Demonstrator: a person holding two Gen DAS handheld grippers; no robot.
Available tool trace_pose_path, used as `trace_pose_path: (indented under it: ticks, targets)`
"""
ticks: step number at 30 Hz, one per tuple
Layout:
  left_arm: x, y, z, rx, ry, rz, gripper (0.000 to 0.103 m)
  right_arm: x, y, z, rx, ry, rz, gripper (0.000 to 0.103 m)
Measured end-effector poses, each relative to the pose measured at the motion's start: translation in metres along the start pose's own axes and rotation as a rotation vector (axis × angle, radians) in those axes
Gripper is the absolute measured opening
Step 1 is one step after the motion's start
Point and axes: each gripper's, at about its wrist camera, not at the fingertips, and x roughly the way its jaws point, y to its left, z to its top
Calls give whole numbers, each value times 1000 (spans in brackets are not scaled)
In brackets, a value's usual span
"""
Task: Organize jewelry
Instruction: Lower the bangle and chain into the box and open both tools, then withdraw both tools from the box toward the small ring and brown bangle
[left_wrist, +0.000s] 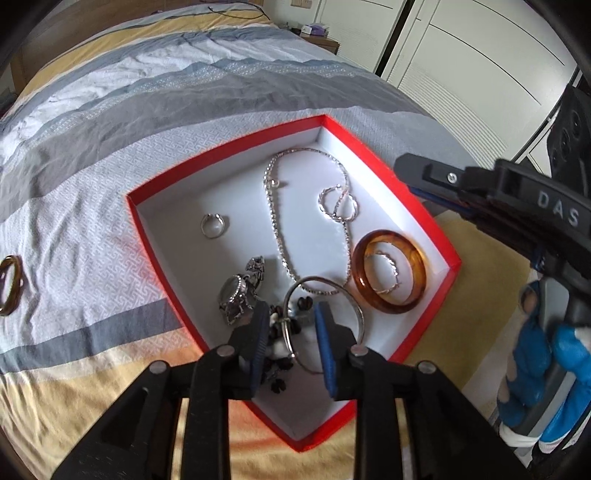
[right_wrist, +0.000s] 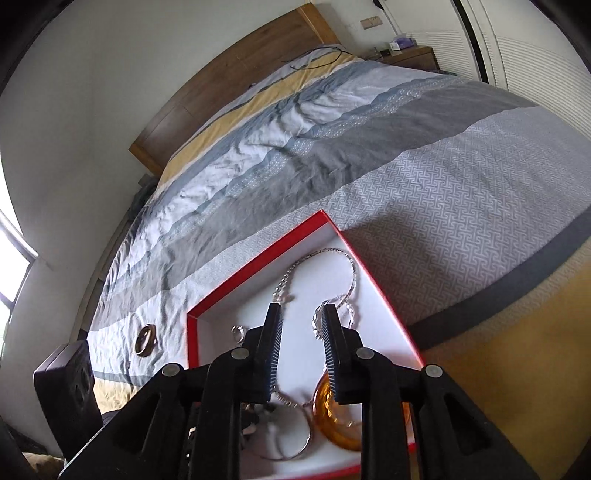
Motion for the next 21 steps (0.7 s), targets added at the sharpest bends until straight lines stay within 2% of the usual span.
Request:
trace_pose_path:
  ticks: [3, 9, 12, 21]
  targets:
    - [-22, -1, -4, 3, -27, 24, 28, -16, 9, -7, -7, -8, 2, 27]
    - [-68, 10, -21, -26, -88, 105, 30, -46, 36, -32, -53, -19, -47, 33]
    - [-92, 23, -40, -61, -129, 139, 30, -62, 52, -48, -82, -23, -65, 39]
    - [-166, 58, -98, -149, -235, 231, 29, -94, 110, -94, -179, -40, -54, 41]
